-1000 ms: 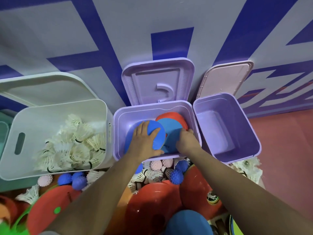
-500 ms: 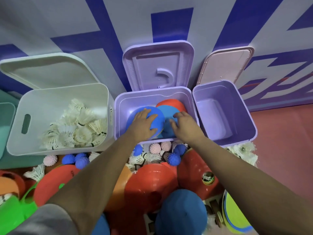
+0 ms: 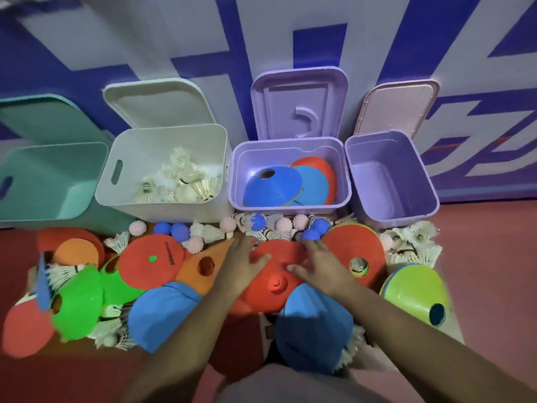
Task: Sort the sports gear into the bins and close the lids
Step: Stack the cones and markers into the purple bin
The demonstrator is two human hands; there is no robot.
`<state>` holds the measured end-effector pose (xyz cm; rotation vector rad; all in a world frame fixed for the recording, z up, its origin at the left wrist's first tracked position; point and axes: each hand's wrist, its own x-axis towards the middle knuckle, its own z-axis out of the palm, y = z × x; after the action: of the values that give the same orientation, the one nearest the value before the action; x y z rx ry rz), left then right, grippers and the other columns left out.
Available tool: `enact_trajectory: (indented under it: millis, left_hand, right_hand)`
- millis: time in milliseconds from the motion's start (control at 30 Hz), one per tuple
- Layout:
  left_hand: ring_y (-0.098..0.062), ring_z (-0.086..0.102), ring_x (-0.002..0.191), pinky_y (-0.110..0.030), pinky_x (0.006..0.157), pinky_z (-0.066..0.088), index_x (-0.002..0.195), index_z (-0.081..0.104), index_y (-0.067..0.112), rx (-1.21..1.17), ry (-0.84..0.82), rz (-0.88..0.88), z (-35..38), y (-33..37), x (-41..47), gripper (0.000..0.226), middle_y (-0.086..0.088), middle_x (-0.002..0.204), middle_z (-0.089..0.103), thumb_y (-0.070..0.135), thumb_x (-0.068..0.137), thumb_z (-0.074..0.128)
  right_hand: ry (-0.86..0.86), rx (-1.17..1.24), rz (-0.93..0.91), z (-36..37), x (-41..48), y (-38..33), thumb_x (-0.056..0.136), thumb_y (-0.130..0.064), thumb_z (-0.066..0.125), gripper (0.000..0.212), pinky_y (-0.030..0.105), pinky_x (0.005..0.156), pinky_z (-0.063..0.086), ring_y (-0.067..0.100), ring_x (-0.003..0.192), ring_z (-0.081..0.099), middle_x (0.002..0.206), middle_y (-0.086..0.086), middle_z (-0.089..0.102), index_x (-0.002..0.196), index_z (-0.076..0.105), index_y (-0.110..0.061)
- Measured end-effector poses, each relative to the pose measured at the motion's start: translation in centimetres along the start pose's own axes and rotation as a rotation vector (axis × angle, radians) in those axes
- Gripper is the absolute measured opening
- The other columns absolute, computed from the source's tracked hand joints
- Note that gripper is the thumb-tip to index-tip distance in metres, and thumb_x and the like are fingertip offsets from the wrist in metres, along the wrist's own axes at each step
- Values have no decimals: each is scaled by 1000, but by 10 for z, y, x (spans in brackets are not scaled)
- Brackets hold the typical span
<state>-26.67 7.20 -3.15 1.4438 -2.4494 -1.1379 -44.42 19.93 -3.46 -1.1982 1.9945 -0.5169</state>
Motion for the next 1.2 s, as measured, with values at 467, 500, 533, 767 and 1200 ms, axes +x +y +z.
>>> enact_trajectory:
  millis: [467,500,533,767,1200]
  left_hand:
    - [-26,65,101,-38,92,51,104,68,19,-325,-21,-301,-2,2,1,23,-5,107,69,25,83,73]
    - [-27,67,97,-35,86,52,96,70,20,-431,-14,-302,-9,9,0,10,-4,100,71,18,87,69]
    - [-26,68,93,-33,81,52,92,70,21,-538,-11,-294,-17,18,0,10,-3,94,72,12,89,65]
    - [-20,70,88,-35,78,57,109,65,6,-1053,-95,-169,-41,81,2,18,-11,100,73,6,97,51]
    - [-9,57,102,-25,90,44,109,58,23,-411,104,87,56,163,-12,30,3,113,55,15,84,73]
  right_hand:
    - [10,40,-68,9,-15,3,90,-30,63,59,23,108,32,20,129,47,141,7,45,142,43,-12]
    - [57,70,-73,4,-17,3,91,-31,63,55,19,104,32,18,125,49,135,6,49,139,46,-12]
    - [118,105,-77,-2,-19,4,91,-32,64,50,17,98,33,17,119,51,127,4,53,135,51,-12]
    - [334,764,164,-45,-30,6,90,-45,64,35,13,82,49,1,94,65,103,-6,70,113,63,-19]
    - [651,1434,248,-96,-111,87,96,-8,55,12,33,65,44,23,75,56,87,10,67,100,66,-12]
